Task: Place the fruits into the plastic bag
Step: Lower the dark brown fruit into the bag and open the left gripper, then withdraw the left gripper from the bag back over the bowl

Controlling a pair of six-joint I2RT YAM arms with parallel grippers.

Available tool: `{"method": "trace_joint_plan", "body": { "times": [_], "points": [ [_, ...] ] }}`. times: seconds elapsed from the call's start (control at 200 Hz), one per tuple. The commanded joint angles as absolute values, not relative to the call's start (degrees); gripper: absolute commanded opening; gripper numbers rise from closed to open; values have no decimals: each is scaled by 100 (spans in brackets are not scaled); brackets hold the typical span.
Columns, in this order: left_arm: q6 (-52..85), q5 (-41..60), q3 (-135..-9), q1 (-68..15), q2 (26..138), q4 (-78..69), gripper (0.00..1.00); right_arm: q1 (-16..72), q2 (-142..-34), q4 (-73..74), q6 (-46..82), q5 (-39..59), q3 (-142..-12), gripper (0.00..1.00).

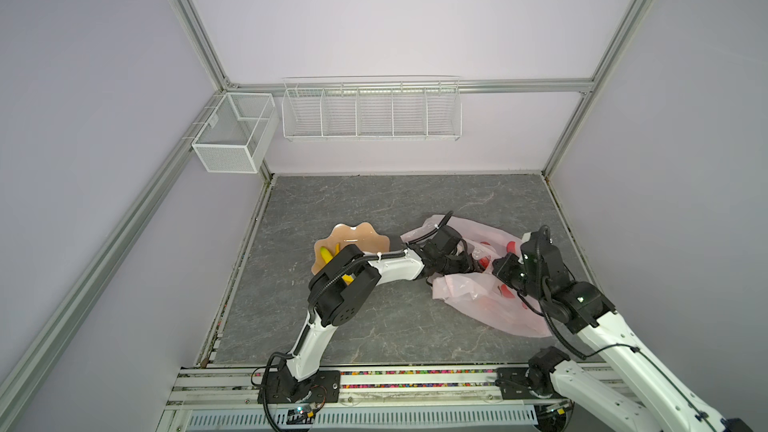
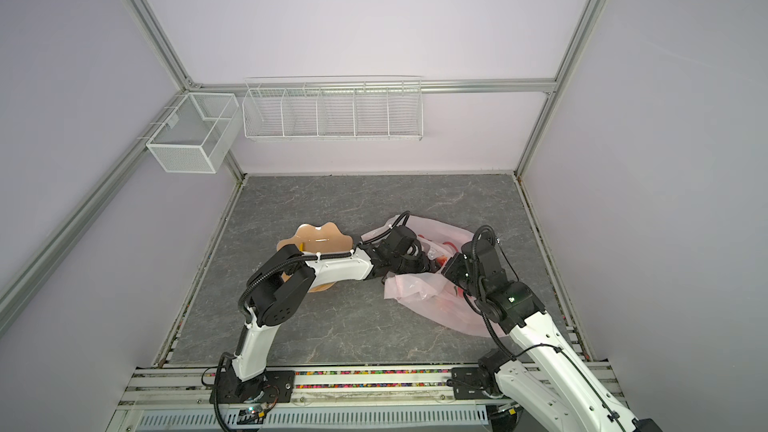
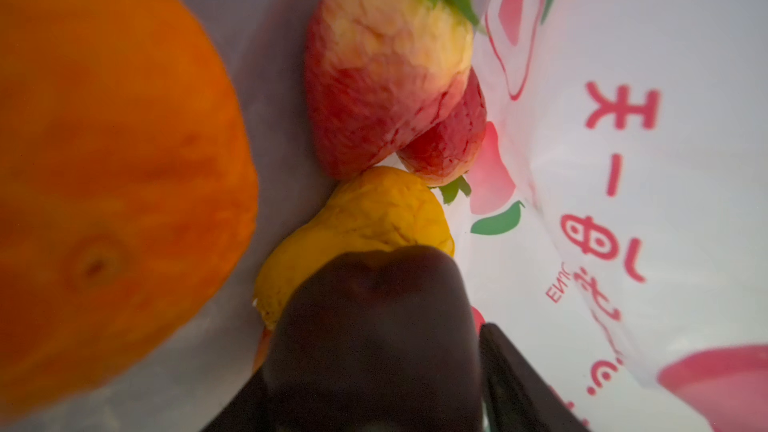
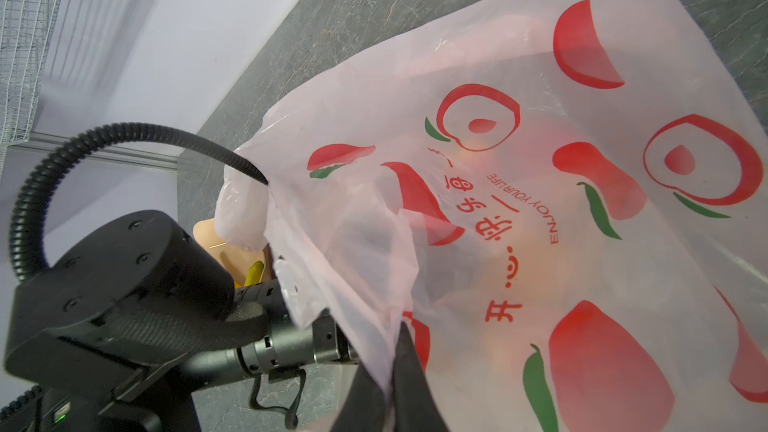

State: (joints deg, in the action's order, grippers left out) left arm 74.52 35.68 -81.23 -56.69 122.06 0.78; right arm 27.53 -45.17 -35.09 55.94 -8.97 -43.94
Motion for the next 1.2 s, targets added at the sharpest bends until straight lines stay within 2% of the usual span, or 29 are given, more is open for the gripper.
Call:
{"method": "trace_joint_plan", "body": {
  "times": [0.0,0.25,0.53,0.96,1.195],
  "points": [
    [7267,3451,-8222,-5704,12015,532,80,2775,-4475,-3447,5668,-922,-4359,10],
    [6787,3064,-8091,-5592,11333,1371,85,2775,-4469,-3459,5682,-958,-4339,10],
    [6284,2637,-7708,-5369,10577,2235,86,2776,-4487,-3447,5672,-993,-4333,10],
    [5285,1842,-6894,-4704,8921,3996,78,2768,-4501,-3472,5663,-1059,-4394,11],
    [4728,1353,-6549,-3887,8064,4999,78,2757,-4544,-3471,5669,-1048,-4390,11]
  ]
}}
